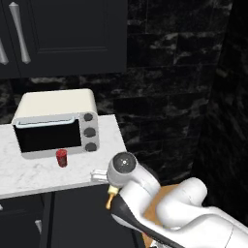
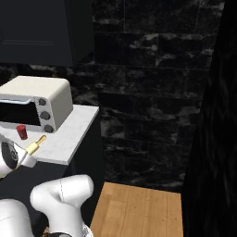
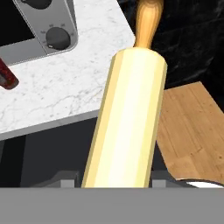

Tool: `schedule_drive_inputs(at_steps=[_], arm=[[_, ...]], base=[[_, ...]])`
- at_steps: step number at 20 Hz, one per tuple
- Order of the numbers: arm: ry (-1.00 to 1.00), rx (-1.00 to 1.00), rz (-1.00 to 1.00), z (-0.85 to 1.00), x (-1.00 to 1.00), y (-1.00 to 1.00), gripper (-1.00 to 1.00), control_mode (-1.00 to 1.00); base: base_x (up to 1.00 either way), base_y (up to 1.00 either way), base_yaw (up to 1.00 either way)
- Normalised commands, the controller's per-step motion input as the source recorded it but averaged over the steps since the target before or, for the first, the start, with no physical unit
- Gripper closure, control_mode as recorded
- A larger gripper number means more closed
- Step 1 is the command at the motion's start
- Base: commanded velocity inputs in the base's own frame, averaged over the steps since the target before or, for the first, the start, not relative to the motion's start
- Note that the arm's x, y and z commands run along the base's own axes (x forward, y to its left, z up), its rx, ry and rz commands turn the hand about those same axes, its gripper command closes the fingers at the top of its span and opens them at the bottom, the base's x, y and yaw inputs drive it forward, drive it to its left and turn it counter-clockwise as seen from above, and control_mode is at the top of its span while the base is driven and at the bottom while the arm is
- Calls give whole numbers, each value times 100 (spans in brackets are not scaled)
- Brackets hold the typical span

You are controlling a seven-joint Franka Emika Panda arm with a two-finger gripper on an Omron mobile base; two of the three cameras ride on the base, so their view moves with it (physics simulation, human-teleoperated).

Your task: Pick the rolling pin from the drawer and place it on the counter.

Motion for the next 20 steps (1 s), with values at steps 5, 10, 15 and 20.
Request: schedule_drive_inputs(at_steps=[5,10,15,20], arm=[[3,5,0,29,42,-54,100,-100],[15,0,0,6,65,-14,100,-100],[8,0,0,-1,73,0,100,-100],[7,0,0,-16,73,13,100,-100]], base=[[0,0,0],[0,0,0],[0,0,0],[0,0,0]])
